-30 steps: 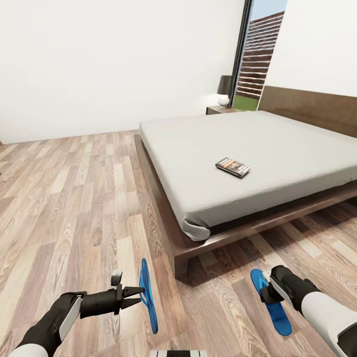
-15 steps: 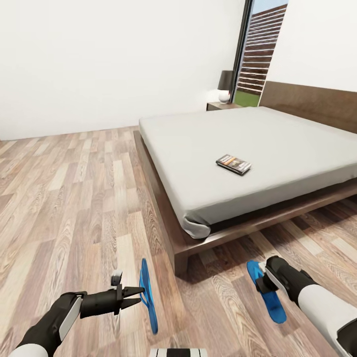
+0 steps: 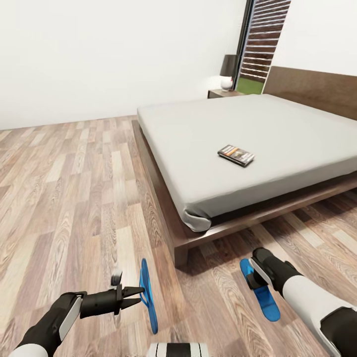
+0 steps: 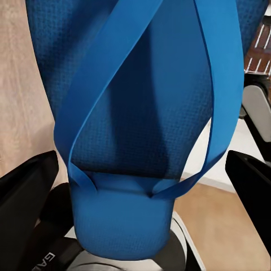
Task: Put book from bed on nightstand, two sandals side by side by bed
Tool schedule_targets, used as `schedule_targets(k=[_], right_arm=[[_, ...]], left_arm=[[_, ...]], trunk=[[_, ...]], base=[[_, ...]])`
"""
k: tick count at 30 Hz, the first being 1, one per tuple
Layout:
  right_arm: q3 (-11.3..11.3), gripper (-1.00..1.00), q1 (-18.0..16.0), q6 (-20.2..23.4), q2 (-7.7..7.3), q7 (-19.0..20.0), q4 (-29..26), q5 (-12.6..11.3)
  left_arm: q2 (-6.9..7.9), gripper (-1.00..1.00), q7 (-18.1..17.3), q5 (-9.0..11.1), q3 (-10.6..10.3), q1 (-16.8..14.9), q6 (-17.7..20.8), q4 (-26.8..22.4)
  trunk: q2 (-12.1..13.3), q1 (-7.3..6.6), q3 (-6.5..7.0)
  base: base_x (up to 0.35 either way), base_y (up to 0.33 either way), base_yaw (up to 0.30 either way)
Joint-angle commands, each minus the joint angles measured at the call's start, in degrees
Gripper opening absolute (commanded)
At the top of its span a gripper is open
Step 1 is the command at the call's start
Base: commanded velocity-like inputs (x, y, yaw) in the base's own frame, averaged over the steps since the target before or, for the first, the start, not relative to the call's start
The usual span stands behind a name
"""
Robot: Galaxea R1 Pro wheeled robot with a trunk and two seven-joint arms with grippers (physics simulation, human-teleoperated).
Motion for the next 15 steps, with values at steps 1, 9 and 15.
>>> schedule_targets(k=[1, 9, 15], right_arm=[[0.4, -1.0, -0.1, 0.2, -0.04, -0.3, -0.1, -0.2], [0.4, -1.0, -0.2, 0.0, 0.01, -3.5, -0.1, -0.3], [0.2, -1.0, -0.2, 0.2, -0.09, -3.7, -0.1, -0.4]], left_arm=[[0.0, -1.0, -0.1, 0.2, 0.0, 0.0, 0.4, 0.0], [0.6, -1.0, -0.2, 0.3, 0.0, 0.0, 0.5, 0.0], [1.57, -1.0, -0.6, 0.7, 0.0, 0.0, 0.5, 0.0]], trunk=[[0.0, 0.01, -0.27], [-0.1, 0.22, -2.04], [-0.2, 0.37, -3.37]], base=[[0.0, 0.0, 0.0], [0.0, 0.0, 0.0], [0.0, 0.0, 0.0]])
